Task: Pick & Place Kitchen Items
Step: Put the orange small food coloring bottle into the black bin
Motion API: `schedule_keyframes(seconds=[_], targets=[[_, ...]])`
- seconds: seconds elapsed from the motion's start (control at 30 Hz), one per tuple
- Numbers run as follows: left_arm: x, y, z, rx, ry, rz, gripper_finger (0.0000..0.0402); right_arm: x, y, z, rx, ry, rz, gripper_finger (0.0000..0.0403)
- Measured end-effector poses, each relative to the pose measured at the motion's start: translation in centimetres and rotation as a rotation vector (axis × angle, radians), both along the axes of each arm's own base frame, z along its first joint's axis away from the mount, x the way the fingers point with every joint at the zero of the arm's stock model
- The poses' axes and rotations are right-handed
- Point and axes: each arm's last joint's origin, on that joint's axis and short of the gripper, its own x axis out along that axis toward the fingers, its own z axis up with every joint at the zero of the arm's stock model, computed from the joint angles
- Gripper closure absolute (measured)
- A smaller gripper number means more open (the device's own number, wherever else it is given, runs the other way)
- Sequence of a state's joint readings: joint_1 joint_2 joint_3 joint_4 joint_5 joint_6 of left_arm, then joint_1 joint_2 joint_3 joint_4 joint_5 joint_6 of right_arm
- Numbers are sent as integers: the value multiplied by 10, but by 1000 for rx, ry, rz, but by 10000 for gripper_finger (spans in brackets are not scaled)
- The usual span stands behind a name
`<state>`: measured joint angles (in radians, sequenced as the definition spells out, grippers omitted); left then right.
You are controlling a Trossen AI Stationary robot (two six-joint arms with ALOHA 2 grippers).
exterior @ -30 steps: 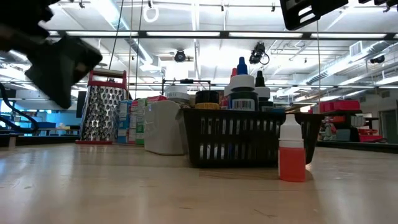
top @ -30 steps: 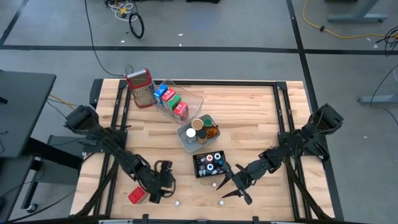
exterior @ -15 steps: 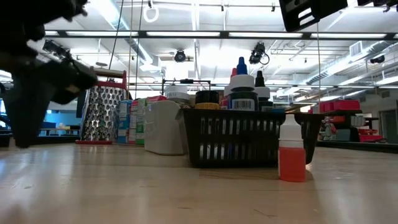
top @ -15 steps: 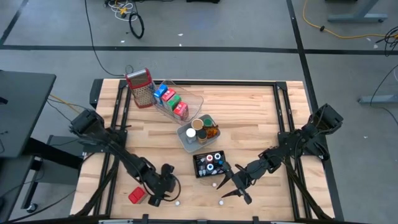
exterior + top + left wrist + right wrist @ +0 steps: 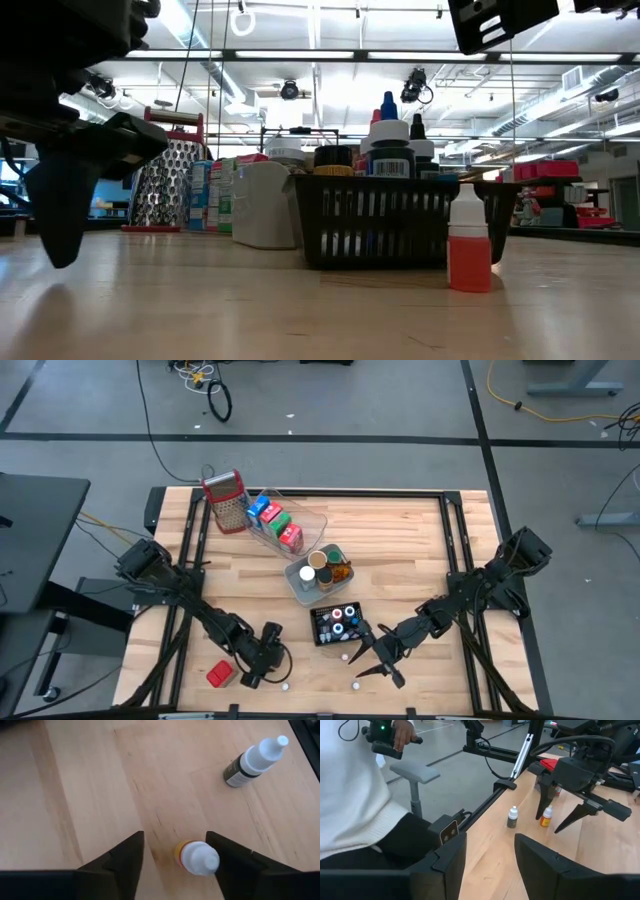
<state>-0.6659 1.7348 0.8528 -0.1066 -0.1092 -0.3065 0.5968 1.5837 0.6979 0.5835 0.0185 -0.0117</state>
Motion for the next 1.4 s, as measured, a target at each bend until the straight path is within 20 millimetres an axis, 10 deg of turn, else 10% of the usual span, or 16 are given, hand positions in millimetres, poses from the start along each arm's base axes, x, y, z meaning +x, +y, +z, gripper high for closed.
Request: schedule_keyframes(seconds=[0.47, 0.9, 1.4], targets=[[15, 11, 4, 16, -94, -19, 324, 0, 0, 0, 2, 2, -1, 227], [69, 74, 60, 99, -355, 105, 302, 0, 0, 0, 2, 1, -1, 227], [91, 104, 42, 25, -333, 86, 274, 0, 0, 0, 0, -2, -1, 227]])
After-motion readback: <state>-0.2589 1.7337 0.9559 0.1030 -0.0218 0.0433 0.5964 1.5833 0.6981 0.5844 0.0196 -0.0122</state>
